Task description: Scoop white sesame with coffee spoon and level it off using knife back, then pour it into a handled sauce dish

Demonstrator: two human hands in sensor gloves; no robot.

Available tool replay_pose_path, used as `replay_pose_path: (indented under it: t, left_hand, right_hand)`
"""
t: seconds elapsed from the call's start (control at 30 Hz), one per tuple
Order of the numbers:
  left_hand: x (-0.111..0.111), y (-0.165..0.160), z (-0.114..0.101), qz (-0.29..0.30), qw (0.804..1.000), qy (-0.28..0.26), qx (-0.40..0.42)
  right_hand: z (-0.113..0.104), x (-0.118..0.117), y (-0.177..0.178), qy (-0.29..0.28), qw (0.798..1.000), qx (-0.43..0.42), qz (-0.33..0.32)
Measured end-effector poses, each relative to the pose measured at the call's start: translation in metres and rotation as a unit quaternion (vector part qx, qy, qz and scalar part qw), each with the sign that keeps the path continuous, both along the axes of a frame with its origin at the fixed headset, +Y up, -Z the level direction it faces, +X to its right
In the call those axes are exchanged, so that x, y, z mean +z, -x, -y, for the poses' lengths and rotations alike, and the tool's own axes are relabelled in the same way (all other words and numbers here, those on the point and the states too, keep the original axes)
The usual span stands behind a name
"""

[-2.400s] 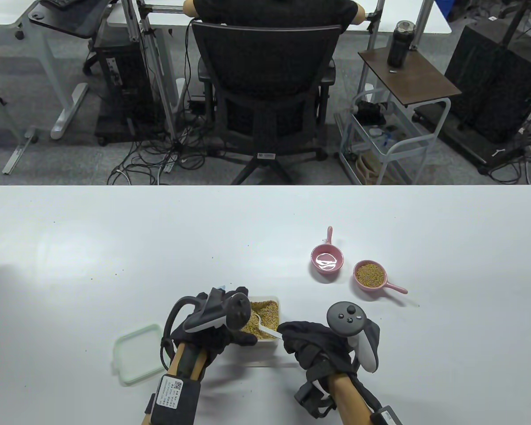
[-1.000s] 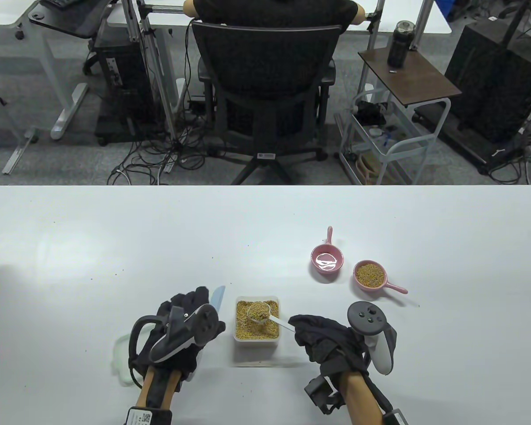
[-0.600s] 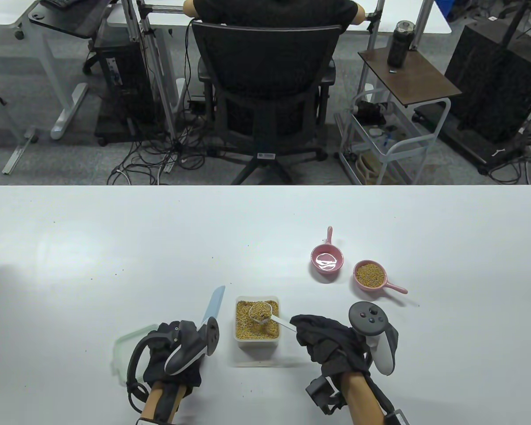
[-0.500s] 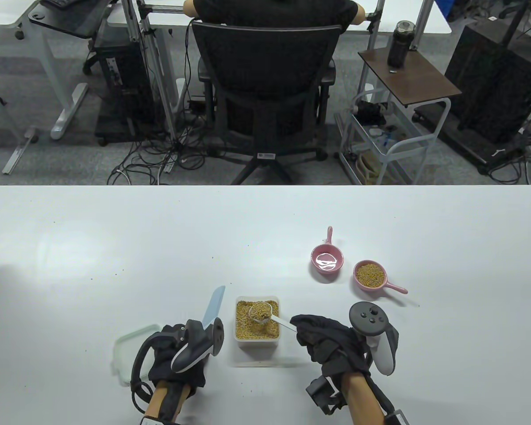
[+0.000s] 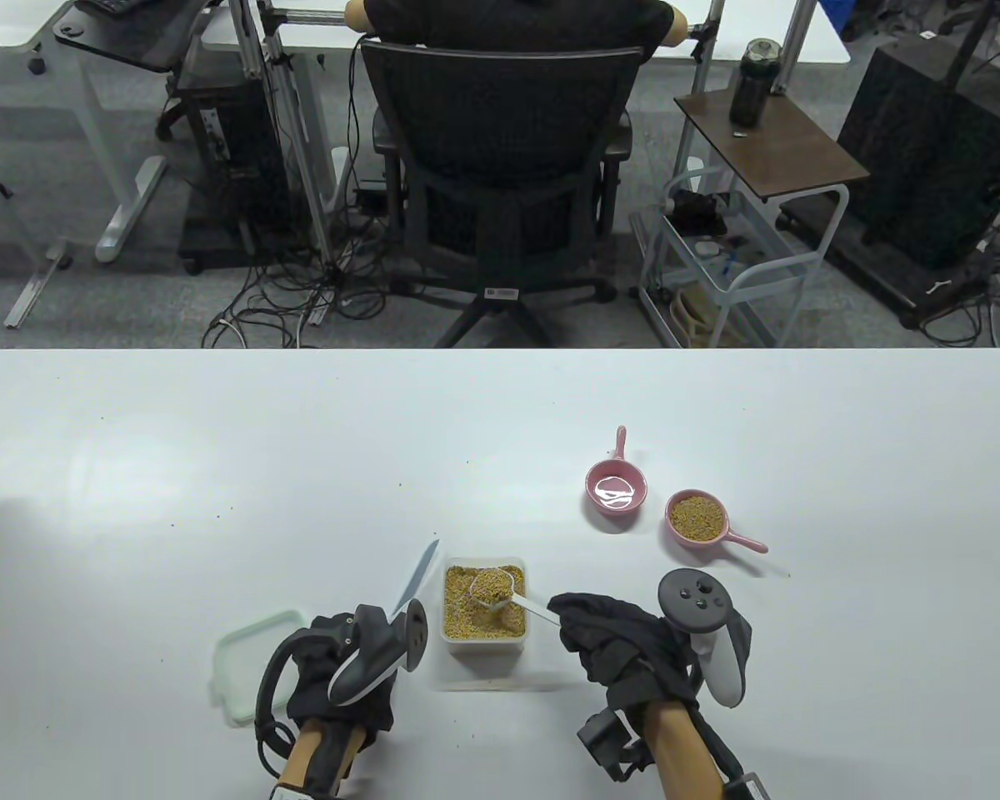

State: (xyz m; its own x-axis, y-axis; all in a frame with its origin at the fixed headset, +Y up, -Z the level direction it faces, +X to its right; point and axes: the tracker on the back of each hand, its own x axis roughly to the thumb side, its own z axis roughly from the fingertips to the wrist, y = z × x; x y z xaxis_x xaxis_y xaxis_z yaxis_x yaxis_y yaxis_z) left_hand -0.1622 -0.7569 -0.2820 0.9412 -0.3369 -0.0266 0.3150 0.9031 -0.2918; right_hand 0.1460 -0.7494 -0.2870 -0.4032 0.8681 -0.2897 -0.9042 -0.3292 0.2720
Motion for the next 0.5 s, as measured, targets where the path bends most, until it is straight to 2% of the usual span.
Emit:
replay_pose_path:
  t: [0.1, 0.3, 0.5]
  left_hand:
    - [0.001, 0.006, -0.01, -0.003, 0.999, -0.026, 0.031]
    - [0.012, 0.016, -0.03, 0.015, 0.986, -0.115, 0.121]
    - [0.022, 0.017, -0.042, 0.067, 0.952, -0.181, 0.237]
  right_hand:
    - [-0.001, 0.0, -0.001, -0.003, 1.0, -0.001, 0.001]
    - [-0.002, 0.001, -0.002, -0.006, 1.0, -0.01, 0.003]
    - [-0.002, 0.0, -0.003, -0.009, 1.0, -0.011, 0.004]
